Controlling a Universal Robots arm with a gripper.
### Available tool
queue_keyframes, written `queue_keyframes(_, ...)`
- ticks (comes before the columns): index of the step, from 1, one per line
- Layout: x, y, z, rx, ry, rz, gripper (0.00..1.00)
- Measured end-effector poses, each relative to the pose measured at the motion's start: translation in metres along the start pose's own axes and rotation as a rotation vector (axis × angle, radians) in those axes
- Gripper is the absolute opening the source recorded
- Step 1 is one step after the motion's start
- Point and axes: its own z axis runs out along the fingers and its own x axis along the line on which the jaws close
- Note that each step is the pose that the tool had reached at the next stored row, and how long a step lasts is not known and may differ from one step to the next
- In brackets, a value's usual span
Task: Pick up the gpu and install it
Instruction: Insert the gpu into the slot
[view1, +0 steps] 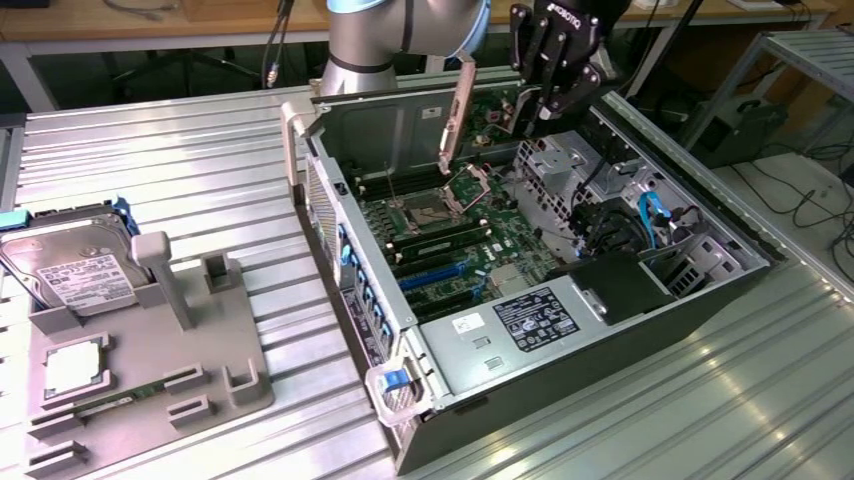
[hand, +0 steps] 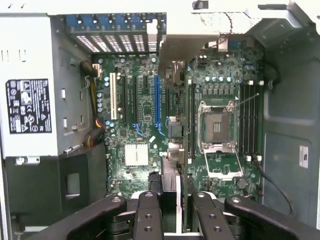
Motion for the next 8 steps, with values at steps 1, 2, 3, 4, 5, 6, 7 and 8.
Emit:
queue_keyframes(1, 0.0, 0.0, 0.0, -0.0001, 0.0001, -0.014, 0.28)
queue_keyframes(2, 0.0, 0.0, 0.0, -0.0003, 0.0001, -0.028, 0.28)
queue_keyframes(3, 0.0, -0.0001, 0.0, -0.0004, 0.0002, -0.044, 0.28)
queue_keyframes(4, 0.0, 0.0, 0.0, -0.0006, 0.0003, -0.057, 0.28)
queue_keyframes(5, 0.0, 0.0, 0.0, -0.0009, 0.0004, -0.084, 0.28)
queue_keyframes(6, 0.0, 0.0, 0.0, -0.001, 0.0005, -0.098, 0.28)
queue_keyframes(7, 0.0, 0.0, 0.0, -0.0012, 0.0006, -0.115, 0.28)
queue_keyframes(8, 0.0, 0.0, 0.0, -0.0014, 0.0007, -0.131, 0.28)
